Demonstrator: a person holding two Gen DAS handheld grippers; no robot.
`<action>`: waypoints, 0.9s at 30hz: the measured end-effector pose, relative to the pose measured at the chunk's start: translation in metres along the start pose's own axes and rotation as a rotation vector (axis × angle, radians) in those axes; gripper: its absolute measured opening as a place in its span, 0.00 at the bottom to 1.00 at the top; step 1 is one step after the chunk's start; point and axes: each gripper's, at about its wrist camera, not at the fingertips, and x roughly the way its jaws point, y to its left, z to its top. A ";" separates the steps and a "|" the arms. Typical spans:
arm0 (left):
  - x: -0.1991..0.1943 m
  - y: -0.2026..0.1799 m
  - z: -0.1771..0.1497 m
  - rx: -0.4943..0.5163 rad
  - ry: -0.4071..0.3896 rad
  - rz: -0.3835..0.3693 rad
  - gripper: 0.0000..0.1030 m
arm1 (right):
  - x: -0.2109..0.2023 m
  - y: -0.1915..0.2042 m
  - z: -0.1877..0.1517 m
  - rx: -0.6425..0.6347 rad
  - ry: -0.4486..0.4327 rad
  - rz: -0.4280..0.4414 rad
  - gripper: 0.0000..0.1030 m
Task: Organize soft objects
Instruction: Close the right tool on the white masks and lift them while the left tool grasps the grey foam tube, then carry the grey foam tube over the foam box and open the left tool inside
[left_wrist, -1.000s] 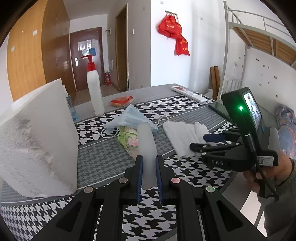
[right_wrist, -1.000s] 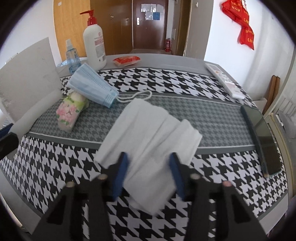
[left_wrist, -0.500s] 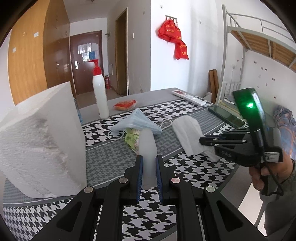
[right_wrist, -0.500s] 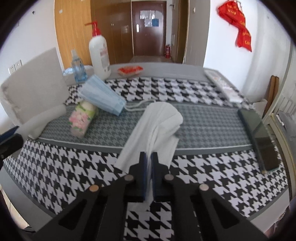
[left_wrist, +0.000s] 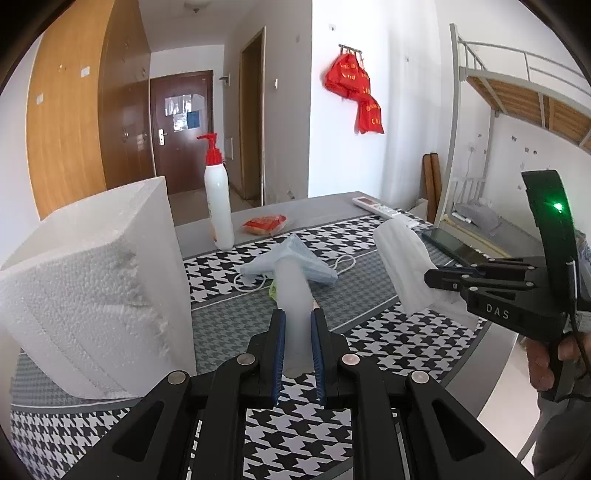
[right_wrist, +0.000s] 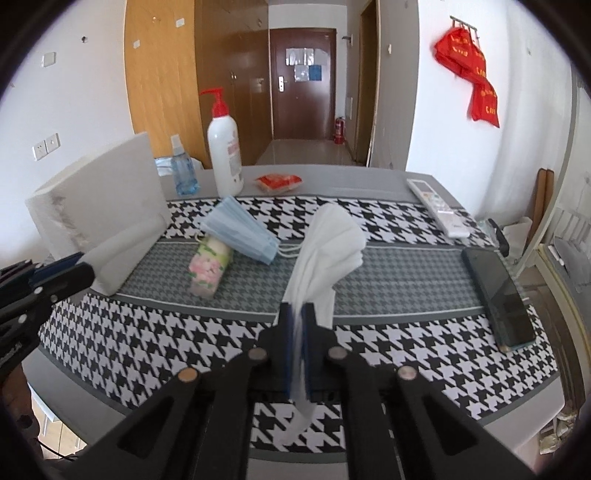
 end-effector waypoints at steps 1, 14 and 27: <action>0.000 0.001 0.001 -0.009 -0.001 -0.010 0.14 | -0.003 0.001 0.000 -0.001 -0.005 0.003 0.07; -0.012 0.005 0.016 -0.020 -0.048 0.027 0.14 | -0.023 0.020 0.012 -0.032 -0.074 0.050 0.07; -0.035 0.018 0.030 -0.022 -0.135 0.057 0.14 | -0.039 0.040 0.034 -0.078 -0.162 0.093 0.07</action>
